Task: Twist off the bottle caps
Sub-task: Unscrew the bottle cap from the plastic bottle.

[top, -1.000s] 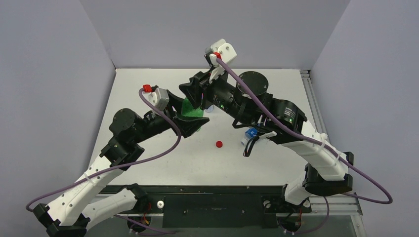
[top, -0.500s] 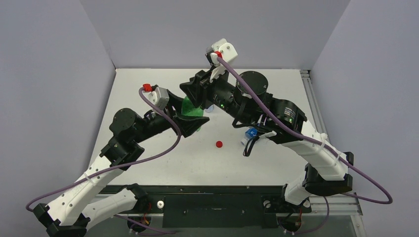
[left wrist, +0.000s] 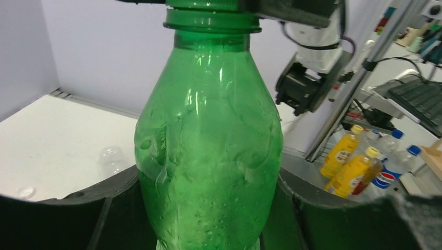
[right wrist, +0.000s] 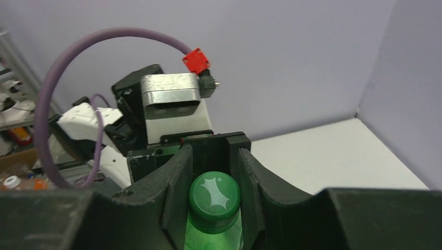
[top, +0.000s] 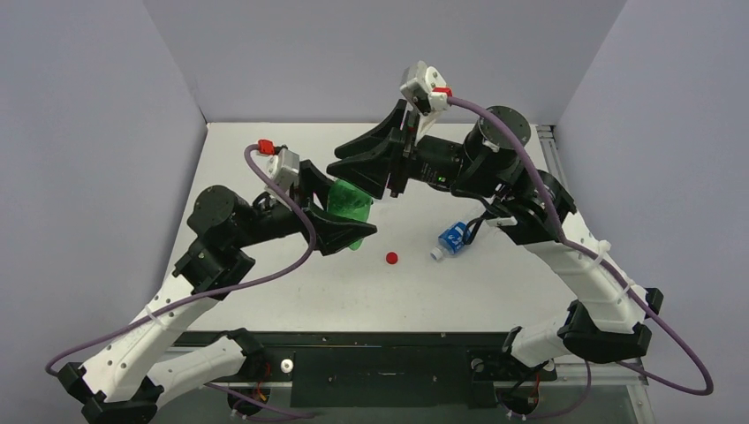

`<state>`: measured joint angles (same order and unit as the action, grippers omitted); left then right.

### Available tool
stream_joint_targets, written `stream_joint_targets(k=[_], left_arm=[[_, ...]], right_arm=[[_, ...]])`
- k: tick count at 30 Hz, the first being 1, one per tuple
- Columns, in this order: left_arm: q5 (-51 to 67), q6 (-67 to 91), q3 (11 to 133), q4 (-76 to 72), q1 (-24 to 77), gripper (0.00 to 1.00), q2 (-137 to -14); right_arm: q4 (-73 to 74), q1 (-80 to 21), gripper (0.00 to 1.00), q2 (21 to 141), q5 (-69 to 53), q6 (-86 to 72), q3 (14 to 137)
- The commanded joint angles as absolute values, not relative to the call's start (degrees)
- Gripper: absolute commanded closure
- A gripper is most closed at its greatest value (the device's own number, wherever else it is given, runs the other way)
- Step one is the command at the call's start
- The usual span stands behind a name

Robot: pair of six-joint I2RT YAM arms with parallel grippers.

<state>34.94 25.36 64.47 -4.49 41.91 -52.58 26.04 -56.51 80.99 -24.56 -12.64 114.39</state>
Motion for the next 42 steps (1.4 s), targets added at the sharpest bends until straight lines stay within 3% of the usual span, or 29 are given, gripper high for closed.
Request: stream_joint_targets(k=[1, 9, 16, 18, 20, 21, 24, 28, 34, 39, 42], left_arm=[[41.09, 31.55, 69.74, -10.31, 41.90, 1.00, -51.66], [44.90, 33.73, 72.02, -9.94, 42.48, 1.00, -52.30], [49.67, 35.23, 71.60, -11.21, 42.80, 1.00, -52.06], [50.21, 35.21, 71.41, -11.66, 42.94, 1.00, -52.01], [50.24, 34.81, 71.42, -11.80, 42.95, 1.00, -52.09], [50.17, 34.37, 71.45, -11.58, 42.92, 1.00, -52.11], [48.21, 29.59, 71.01, -10.23, 42.88, 1.00, -52.01], [42.55, 19.22, 69.12, -7.31, 42.76, 1.00, -51.55], [29.35, 6.72, 65.57, -4.43, 42.78, 1.00, -50.29], [24.02, 4.58, 65.32, -3.76, 42.84, 1.00, -50.50], [23.64, 4.77, 65.63, -2.91, 42.86, 1.00, -50.66]], right_arm=[[17.58, -56.54, 1.00, 80.49, -50.41, -14.21, 114.78], [-9.88, -51.64, 1.00, 79.13, -60.80, -27.23, 104.10], [-12.67, -47.18, 1.00, 80.75, -65.07, -31.57, 106.50], [-12.16, -46.07, 0.90, 80.23, -64.66, -31.51, 106.66], [-10.03, -45.39, 0.69, 79.27, -62.71, -30.46, 106.91], [-8.14, -45.03, 0.51, 78.96, -59.49, -27.74, 107.24], [5.26, -45.68, 0.25, 77.52, -47.54, -21.65, 110.22], [21.25, -51.08, 0.20, 76.96, -23.81, -13.76, 114.92], [33.84, -64.17, 0.18, 78.39, 8.32, -7.71, 119.11], [36.74, -69.65, 0.17, 81.20, 15.70, -8.33, 122.99], [37.30, -70.98, 0.22, 82.33, 17.13, -8.46, 124.86]])
